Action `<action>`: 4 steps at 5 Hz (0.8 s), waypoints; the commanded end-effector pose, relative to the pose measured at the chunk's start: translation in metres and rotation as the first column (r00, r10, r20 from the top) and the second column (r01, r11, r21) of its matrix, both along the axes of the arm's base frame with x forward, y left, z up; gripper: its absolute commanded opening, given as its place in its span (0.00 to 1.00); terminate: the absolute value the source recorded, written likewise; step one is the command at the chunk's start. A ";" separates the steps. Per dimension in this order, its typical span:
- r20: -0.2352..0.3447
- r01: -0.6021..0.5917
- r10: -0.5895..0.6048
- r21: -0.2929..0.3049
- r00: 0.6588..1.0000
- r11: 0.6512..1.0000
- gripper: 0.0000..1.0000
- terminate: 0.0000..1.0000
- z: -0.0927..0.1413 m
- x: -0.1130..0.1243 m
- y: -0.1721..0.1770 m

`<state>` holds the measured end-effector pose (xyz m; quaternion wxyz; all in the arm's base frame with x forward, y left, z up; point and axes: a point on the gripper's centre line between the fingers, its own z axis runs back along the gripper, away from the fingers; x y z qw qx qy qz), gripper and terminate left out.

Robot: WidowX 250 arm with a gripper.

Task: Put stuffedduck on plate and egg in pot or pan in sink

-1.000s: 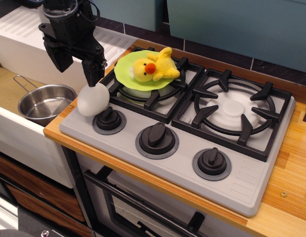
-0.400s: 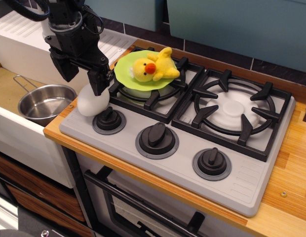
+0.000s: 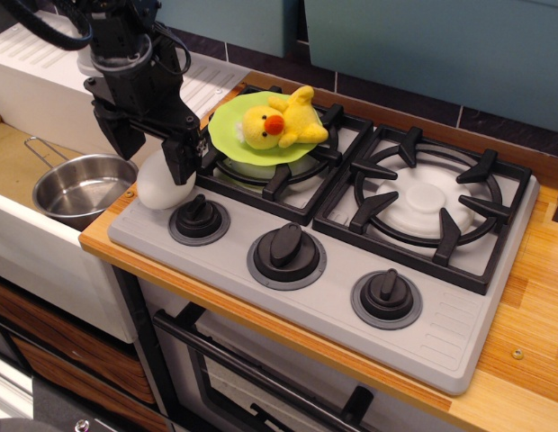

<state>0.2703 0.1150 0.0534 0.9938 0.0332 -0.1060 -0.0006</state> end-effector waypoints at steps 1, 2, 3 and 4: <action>0.027 -0.005 0.005 -0.012 1.000 1.000 1.00 0.00 -0.004 0.007 -0.001; 0.033 -0.004 0.005 -0.025 0.999 1.000 1.00 0.00 -0.009 0.005 -0.002; 0.038 -0.002 0.004 -0.038 0.999 0.999 1.00 0.00 -0.015 0.004 -0.003; 0.038 0.004 -0.002 -0.056 0.999 0.998 1.00 0.00 -0.019 0.002 -0.005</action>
